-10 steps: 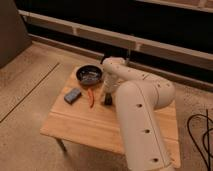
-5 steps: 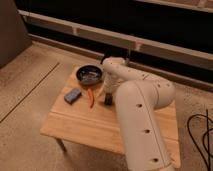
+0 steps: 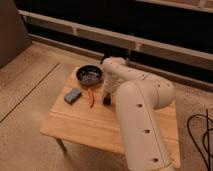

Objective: Place the eraser on the white sponge

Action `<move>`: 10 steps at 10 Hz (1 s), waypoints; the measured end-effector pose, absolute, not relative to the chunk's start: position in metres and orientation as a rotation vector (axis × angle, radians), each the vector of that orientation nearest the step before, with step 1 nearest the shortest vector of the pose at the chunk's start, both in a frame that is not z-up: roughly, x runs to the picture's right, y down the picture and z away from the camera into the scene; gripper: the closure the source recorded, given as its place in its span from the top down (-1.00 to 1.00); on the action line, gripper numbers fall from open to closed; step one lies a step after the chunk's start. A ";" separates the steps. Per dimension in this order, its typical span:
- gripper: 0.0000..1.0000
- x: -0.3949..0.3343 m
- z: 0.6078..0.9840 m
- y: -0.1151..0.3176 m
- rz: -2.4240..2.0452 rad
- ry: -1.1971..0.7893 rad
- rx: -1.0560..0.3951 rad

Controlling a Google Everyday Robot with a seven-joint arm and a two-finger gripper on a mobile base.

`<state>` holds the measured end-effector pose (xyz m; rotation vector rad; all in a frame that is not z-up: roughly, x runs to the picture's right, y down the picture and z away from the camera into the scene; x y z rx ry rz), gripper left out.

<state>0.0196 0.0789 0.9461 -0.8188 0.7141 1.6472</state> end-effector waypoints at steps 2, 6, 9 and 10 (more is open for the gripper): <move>-1.00 0.022 0.944 0.072 1.633 0.708 -0.765; -1.00 -0.025 0.893 0.032 1.428 0.566 -0.470; -1.00 -0.077 0.853 0.022 1.317 0.458 -0.386; -1.00 -0.088 0.849 0.021 1.302 0.432 -0.388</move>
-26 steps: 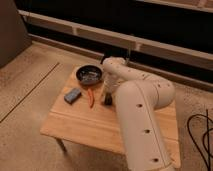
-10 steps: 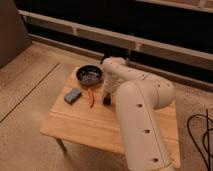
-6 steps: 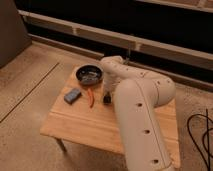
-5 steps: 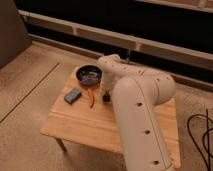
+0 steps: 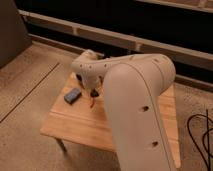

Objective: Place the eraser on the white sponge

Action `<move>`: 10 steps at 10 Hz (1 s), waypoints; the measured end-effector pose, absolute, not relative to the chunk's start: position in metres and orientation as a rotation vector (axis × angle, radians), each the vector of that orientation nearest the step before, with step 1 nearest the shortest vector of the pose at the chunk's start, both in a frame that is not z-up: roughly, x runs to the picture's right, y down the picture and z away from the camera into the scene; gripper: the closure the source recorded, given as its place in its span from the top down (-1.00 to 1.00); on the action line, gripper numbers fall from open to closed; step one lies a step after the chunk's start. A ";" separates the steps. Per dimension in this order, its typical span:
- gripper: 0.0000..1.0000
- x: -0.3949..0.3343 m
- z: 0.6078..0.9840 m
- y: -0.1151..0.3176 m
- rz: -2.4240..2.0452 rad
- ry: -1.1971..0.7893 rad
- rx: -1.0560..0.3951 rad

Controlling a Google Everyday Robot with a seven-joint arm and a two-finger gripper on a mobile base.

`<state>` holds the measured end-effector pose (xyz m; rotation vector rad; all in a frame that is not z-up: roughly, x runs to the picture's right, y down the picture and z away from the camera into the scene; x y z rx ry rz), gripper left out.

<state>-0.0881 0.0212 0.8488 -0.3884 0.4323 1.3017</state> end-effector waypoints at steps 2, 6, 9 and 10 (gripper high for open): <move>-1.00 -0.100 0.850 0.019 1.271 0.404 -0.413; -1.00 -0.098 0.887 0.014 1.185 0.455 -0.496; -1.00 -0.124 0.902 0.002 1.101 0.460 -0.507; -1.00 -0.141 0.904 -0.001 1.059 0.455 -0.498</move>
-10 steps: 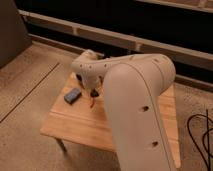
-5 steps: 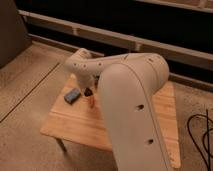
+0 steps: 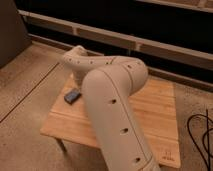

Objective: Place the eraser on the white sponge

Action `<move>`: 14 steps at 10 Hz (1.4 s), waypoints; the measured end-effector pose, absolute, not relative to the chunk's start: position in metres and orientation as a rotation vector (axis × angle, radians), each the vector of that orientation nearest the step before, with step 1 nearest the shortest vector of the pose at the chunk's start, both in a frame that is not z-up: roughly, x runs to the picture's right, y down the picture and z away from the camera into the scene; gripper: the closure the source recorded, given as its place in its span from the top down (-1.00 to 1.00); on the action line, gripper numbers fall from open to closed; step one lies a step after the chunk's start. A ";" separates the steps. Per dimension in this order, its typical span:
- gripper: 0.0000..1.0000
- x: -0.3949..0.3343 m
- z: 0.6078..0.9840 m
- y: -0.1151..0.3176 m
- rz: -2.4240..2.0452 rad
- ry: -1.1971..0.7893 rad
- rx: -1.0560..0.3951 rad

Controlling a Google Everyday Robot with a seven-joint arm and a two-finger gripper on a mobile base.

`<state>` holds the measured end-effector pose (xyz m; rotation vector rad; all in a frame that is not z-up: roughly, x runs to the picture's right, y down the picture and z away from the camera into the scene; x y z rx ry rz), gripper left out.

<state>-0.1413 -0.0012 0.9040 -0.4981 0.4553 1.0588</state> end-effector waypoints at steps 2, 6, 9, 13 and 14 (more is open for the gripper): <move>-1.00 -0.169 0.906 -0.002 1.009 0.439 -0.496; -1.00 -0.193 0.911 0.009 1.005 0.414 -0.535; -1.00 -0.186 0.920 0.016 1.060 0.423 -0.580; -1.00 -0.185 0.929 0.019 1.067 0.427 -0.633; -1.00 -0.185 0.930 0.019 1.063 0.429 -0.639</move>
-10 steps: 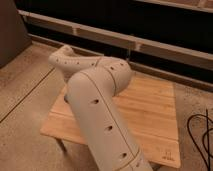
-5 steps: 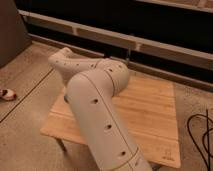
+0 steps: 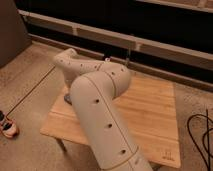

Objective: Place the eraser on the white sponge

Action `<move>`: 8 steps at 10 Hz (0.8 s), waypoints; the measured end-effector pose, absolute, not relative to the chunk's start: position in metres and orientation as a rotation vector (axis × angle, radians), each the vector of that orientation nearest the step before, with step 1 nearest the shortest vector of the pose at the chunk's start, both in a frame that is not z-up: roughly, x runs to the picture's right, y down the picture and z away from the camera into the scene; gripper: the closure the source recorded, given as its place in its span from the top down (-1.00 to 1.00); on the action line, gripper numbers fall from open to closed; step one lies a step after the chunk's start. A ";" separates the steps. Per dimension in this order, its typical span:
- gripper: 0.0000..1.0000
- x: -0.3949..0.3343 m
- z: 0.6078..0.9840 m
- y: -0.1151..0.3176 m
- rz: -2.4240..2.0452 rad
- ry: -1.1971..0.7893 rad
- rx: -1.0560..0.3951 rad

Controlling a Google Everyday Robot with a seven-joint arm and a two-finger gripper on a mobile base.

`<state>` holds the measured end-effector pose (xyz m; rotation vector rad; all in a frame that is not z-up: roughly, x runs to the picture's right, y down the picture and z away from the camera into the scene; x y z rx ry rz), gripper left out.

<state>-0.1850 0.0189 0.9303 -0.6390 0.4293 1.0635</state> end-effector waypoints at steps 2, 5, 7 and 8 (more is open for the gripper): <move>-0.87 -0.185 0.935 0.019 1.061 0.438 -0.653; -0.18 -0.183 0.941 0.019 1.066 0.448 -0.680; 0.18 -0.182 0.944 0.018 1.070 0.452 -0.689; 0.43 -0.180 0.945 0.017 1.073 0.455 -0.693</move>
